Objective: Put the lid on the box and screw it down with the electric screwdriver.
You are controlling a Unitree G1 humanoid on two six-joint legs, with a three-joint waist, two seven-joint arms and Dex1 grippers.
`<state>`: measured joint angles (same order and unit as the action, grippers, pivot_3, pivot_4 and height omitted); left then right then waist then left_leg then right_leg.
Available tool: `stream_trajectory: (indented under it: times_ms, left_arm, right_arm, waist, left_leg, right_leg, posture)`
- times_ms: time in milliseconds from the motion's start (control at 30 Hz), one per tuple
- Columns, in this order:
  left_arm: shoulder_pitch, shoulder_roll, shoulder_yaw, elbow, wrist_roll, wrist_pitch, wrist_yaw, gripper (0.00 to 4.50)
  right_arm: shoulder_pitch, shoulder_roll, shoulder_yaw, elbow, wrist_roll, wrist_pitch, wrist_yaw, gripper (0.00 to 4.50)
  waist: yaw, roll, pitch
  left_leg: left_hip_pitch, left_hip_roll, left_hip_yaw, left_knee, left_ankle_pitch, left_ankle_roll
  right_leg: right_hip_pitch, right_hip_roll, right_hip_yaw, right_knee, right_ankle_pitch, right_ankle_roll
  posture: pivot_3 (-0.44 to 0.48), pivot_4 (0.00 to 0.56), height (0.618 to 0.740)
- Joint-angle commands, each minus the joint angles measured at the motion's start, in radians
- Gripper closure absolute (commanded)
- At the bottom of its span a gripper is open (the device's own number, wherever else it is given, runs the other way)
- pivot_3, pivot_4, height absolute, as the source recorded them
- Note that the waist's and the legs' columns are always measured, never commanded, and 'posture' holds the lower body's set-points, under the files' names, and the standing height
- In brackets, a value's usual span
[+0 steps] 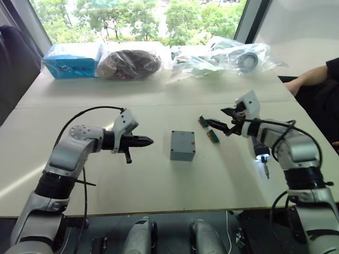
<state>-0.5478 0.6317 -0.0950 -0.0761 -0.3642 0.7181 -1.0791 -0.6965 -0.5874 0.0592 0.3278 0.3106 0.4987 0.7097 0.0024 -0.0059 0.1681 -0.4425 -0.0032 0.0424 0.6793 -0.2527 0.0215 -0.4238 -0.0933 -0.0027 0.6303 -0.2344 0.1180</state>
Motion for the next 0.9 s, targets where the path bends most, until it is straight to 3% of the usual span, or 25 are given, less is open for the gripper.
stream_trajectory:
  times_ms: [33,200,300,433,833,900]
  left_arm:
    - [0.029,-0.001,0.017,-0.059,-0.018,0.014,0.041,4.50]
    - [0.040,-0.037,0.055,-0.115,-0.061,0.057,0.120,4.50]
    - [0.050,-0.027,0.059,-0.154,-0.079,0.084,0.134,4.50]
    - [0.067,-0.009,0.053,-0.171,-0.089,0.093,0.138,4.50]
    - [0.056,-0.009,0.026,-0.171,-0.095,0.091,0.153,4.50]
    - [0.057,-0.009,0.024,-0.171,-0.093,0.090,0.154,4.50]
  right_arm:
    - [-0.112,0.043,0.026,0.221,-0.078,-0.170,0.058,0.02]
    - [-0.219,0.110,0.009,0.463,-0.111,-0.259,0.095,0.02]
    - [-0.257,0.142,0.001,0.571,-0.133,-0.313,0.089,0.64]
    - [-0.288,0.169,-0.017,0.656,-0.148,-0.381,0.085,2.14]
    - [-0.343,0.224,-0.046,0.785,-0.195,-0.483,0.040,2.14]
    - [-0.347,0.226,-0.049,0.797,-0.201,-0.490,0.034,2.67]
  waist:
    - [-0.005,0.000,0.000]
    - [-0.016,0.000,0.000]
    - [-0.019,0.000,0.000]
    - [-0.019,0.000,0.000]
    - [-0.019,0.000,0.000]
    - [-0.019,0.000,0.000]
  left_leg:
    - [0.000,0.000,0.000,0.000,0.000,0.000]
    - [0.000,0.001,-0.001,-0.001,0.000,0.000]
    - [0.000,0.001,-0.001,-0.001,0.000,0.000]
    - [0.001,0.001,-0.001,-0.001,0.000,-0.001]
    - [0.001,0.001,-0.001,-0.001,0.001,-0.002]
    - [0.001,0.001,-0.001,-0.001,0.001,-0.002]
  right_leg:
    - [0.000,0.000,0.000,0.000,0.000,0.000]
    - [0.000,0.000,0.000,0.000,0.000,0.000]
    - [0.000,0.000,0.000,0.001,0.000,0.000]
    - [0.000,0.000,0.000,0.001,0.000,0.000]
    - [0.000,0.000,0.000,0.001,0.000,0.000]
    - [0.000,0.000,0.000,0.001,0.000,0.000]
  posture:
    - [0.000,0.150,0.740]
    - [0.000,0.150,0.740]
    - [0.000,0.150,0.740]
    - [0.000,0.150,0.740]
    - [0.000,0.150,0.740]
    - [0.000,0.150,0.740]
